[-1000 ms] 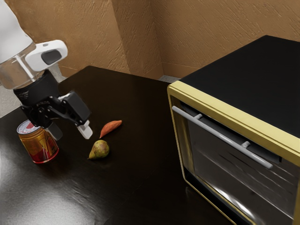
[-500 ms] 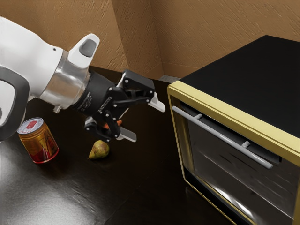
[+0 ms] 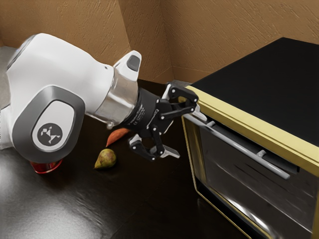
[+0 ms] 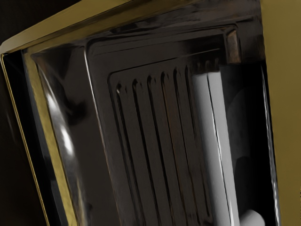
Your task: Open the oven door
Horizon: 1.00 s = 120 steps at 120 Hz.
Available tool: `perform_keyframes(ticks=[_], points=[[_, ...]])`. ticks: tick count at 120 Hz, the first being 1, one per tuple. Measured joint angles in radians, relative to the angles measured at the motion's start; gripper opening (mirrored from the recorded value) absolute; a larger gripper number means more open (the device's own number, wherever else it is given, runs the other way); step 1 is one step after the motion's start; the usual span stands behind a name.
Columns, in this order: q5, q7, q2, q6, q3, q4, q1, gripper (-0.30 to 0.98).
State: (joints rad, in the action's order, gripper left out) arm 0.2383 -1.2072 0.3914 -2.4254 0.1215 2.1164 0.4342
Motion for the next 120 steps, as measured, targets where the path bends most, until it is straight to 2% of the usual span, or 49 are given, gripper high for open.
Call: perform_keyframes(ticks=[45, 53, 61, 72, 86, 97, 100, 103, 108, 113, 120], points=[[0.004, -0.082, -0.011, -0.034, 0.000, 0.047, -0.025, 0.68], [-0.006, -0.091, 0.030, -0.036, -0.034, 0.096, -0.072, 0.68], [0.014, -0.099, 0.121, -0.038, -0.134, 0.181, -0.184, 0.68], [0.121, -0.100, 0.298, -0.042, -0.294, 0.356, -0.364, 0.68], [0.247, -0.088, 0.604, -0.031, -0.380, 0.607, -0.509, 0.68], [0.350, -0.070, 0.812, 0.022, -0.458, 0.677, -0.652, 0.68], [0.327, -0.055, 0.800, 0.054, -0.462, 0.622, -0.686, 0.68], [0.264, -0.039, 0.736, 0.108, -0.444, 0.492, -0.717, 0.68], [0.138, -0.011, 0.520, 0.250, -0.407, 0.139, -0.747, 0.68], [0.041, 0.015, 0.300, 0.405, -0.359, -0.164, -0.749, 0.68], [-0.050, 0.048, 0.086, 0.575, -0.256, -0.356, -0.676, 0.68]])
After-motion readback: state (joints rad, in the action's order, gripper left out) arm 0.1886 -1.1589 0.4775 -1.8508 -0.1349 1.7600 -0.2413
